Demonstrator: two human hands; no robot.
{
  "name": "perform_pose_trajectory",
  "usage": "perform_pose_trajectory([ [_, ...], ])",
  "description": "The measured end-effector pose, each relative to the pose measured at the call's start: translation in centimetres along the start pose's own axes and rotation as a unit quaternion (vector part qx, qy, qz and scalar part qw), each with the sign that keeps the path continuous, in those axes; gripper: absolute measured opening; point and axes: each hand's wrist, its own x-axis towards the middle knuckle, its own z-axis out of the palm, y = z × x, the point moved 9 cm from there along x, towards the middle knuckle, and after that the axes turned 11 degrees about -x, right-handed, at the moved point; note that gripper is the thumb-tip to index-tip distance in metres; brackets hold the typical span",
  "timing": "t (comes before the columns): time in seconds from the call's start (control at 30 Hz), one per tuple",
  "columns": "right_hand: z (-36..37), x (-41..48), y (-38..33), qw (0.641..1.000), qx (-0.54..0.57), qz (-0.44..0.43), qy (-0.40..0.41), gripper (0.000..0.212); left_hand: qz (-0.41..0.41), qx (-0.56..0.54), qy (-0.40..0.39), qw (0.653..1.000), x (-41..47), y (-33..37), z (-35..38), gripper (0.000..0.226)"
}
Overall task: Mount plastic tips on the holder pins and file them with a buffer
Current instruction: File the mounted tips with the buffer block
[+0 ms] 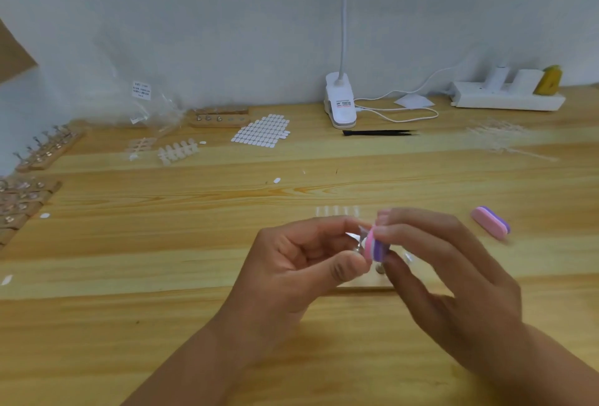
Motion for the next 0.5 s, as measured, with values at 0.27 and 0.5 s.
perform_pose_trajectory([
  [0.27, 0.1, -0.2, 0.1, 1.0, -0.005, -0.012, 0.008, 0.028, -0.016, 0.018, 0.002, 1.0, 0.1, -0.5, -0.2, 0.027],
  [0.5, -0.3, 0.3, 1.3, 1.0, -0.021, 0.018, 0.012, 0.025, -0.017, 0.011, 0.009, 1.0, 0.1, -0.3, -0.2, 0.028],
])
